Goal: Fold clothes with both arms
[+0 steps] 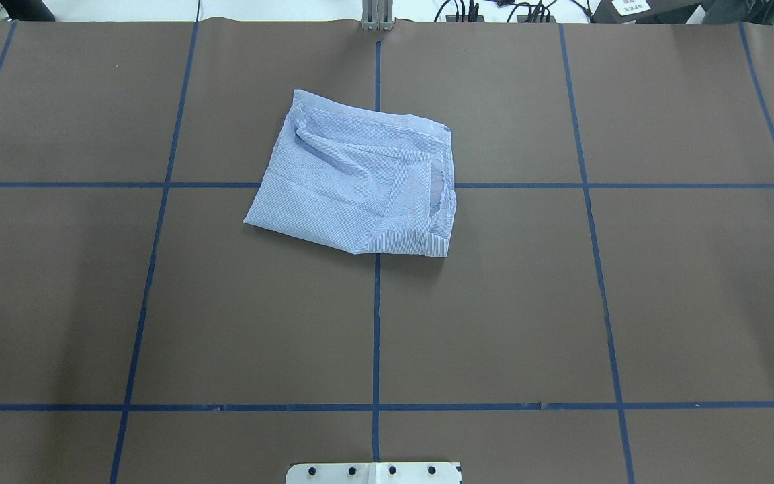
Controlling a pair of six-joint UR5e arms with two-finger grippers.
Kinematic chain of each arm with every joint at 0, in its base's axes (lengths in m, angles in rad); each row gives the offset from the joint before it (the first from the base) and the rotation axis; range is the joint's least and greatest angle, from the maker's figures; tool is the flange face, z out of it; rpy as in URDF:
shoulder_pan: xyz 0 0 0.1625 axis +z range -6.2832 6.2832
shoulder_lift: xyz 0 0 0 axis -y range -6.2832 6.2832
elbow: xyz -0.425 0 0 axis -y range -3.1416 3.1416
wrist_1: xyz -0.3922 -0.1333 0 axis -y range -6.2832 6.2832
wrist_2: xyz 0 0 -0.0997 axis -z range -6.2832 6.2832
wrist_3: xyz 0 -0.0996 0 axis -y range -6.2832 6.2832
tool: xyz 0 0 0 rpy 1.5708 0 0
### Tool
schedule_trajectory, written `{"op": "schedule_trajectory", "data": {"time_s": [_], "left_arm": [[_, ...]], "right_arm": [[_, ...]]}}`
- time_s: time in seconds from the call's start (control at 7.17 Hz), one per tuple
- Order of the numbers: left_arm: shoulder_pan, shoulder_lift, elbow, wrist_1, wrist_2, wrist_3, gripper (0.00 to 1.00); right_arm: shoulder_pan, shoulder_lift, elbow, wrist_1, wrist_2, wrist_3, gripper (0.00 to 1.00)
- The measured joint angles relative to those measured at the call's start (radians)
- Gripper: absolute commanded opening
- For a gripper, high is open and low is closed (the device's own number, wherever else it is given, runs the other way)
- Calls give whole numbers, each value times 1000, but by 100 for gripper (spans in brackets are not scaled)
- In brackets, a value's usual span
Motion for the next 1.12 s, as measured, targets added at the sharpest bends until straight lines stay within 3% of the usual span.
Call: {"op": "schedule_trajectory", "data": {"time_s": [1.12], "left_arm": [[2,23,24,5,-2,0,100]], "right_arm": [[11,-1,10,6,0,2,100]]}}
